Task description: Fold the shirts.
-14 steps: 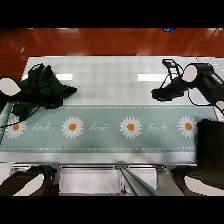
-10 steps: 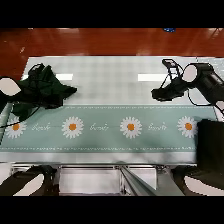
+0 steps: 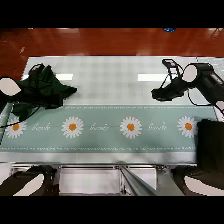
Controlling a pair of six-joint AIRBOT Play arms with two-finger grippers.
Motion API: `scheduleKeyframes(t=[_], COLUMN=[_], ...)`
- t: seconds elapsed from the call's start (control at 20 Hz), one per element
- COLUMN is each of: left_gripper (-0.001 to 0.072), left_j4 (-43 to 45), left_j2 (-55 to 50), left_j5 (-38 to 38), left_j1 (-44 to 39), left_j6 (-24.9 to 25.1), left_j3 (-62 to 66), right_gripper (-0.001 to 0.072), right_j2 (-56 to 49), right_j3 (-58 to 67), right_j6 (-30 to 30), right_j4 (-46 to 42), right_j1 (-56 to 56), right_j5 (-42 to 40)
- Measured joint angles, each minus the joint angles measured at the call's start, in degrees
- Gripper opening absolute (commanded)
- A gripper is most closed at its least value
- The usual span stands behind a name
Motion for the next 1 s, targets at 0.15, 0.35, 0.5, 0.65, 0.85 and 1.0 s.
scheduleKeyframes(t=[0.15, 0.35, 0.5, 0.65, 0.85, 1.0], left_gripper=[0.0025, 0.0091, 0.0508, 0.0507, 0.0507, 0.0507], left_j4=[0.0, 0.02, 1.81, 8.07, 15.61, 17.94], left_j2=[0.0, -0.02, -0.35, -0.48, -1.66, -5.49], left_j5=[0.02, 1.4, 6.08, 10.23, 16.13, 19.47], left_j1=[0.0, 0.0, 0.02, 1.05, 5.18, 8.98], left_j6=[-0.02, 0.24, 1.18, 1.05, -2.25, -3.26], left_j3=[0.0, 0.0, 0.07, 1.95, 3.8, 4.26], right_gripper=[0.0023, 0.0256, 0.0406, 0.0405, 0.0405, 0.0405], right_j2=[0.0, 0.0, -0.04, 0.0, 1.07, 2.34], right_j3=[0.0, 0.0, 0.0, -0.02, -0.07, -0.07], right_j6=[0.0, -0.2, -1.18, -1.88, -2.75, -2.95], right_j4=[0.0, 0.44, 0.83, 0.48, 1.18, 2.56], right_j1=[0.0, 0.0, 0.04, 0.07, 0.11, 0.11], right_j5=[-1.84, -5.44, -5.86, -3.8, -1.57, -1.11])
